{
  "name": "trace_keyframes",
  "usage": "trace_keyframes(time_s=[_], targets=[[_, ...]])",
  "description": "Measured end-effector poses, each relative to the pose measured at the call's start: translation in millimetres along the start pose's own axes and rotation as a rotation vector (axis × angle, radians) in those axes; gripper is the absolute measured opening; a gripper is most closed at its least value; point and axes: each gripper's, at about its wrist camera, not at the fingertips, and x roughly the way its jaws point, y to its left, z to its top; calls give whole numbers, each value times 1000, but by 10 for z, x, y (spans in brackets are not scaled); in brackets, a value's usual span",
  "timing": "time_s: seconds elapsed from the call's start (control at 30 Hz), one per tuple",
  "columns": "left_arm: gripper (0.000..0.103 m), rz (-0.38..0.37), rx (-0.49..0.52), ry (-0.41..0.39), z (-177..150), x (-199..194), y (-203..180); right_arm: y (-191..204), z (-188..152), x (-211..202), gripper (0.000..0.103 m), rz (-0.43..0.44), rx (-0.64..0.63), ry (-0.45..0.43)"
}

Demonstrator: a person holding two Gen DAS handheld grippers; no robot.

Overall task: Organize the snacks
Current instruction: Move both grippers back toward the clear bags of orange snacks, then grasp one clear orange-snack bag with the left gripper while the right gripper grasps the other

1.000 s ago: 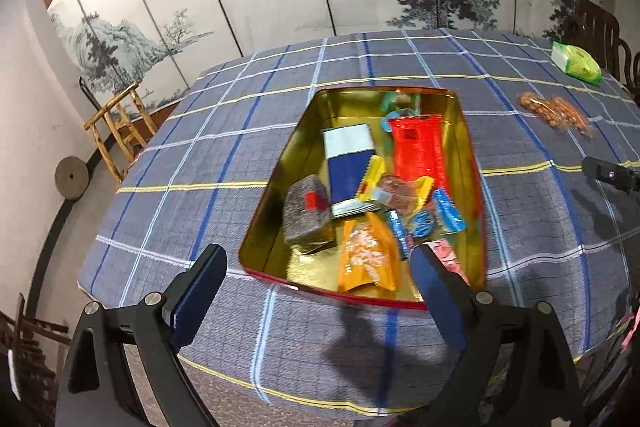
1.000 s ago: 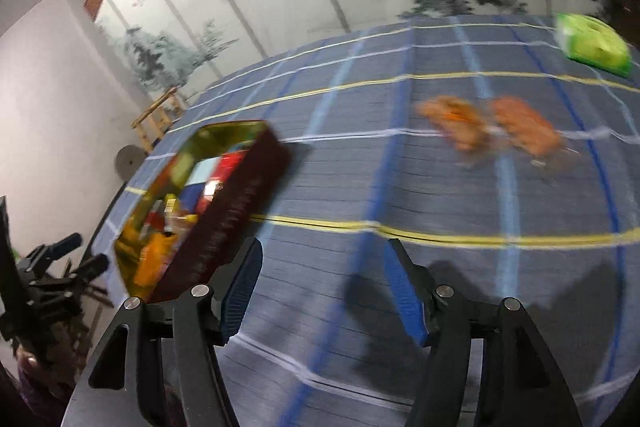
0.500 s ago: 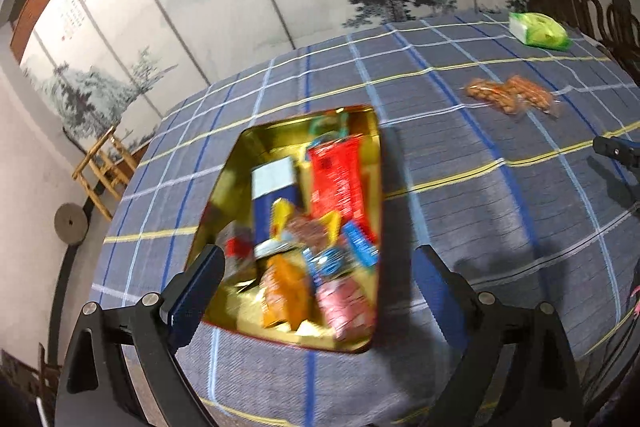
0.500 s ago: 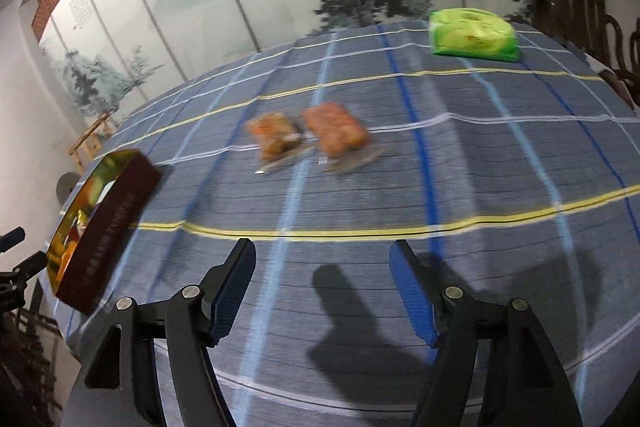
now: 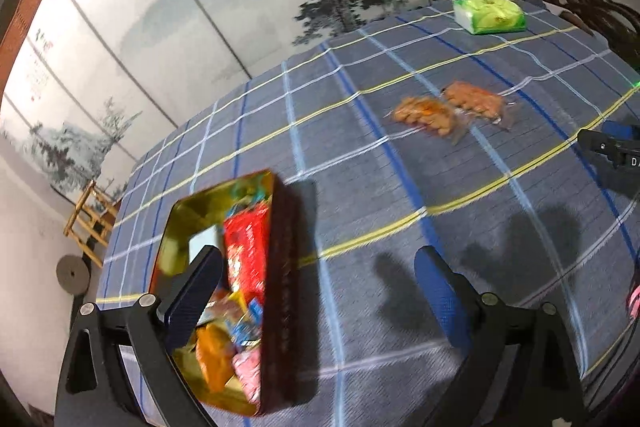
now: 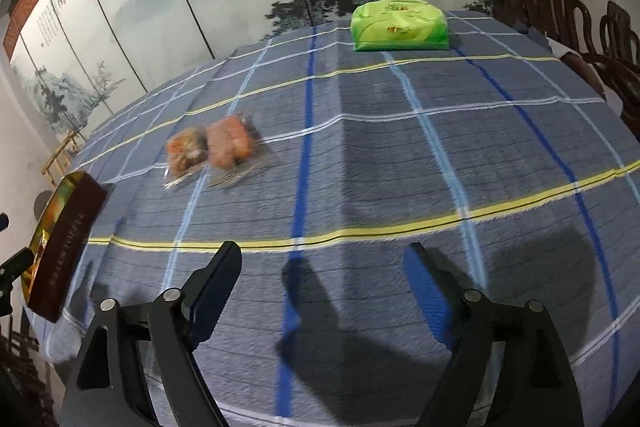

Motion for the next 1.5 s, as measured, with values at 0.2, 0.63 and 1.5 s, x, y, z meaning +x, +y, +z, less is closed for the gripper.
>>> trace_keyframes(time_s=[0.2, 0.63, 1.5], targets=[[96, -33, 31, 4, 264, 115, -239, -98, 46, 5, 88, -9, -19, -13], [96, -470, -261, 203, 980, 975, -162, -97, 25, -1, 89, 55, -38, -30], [64, -354, -405, 385, 1366, 1825, -536, -51, -32, -125, 90, 142, -76, -83]])
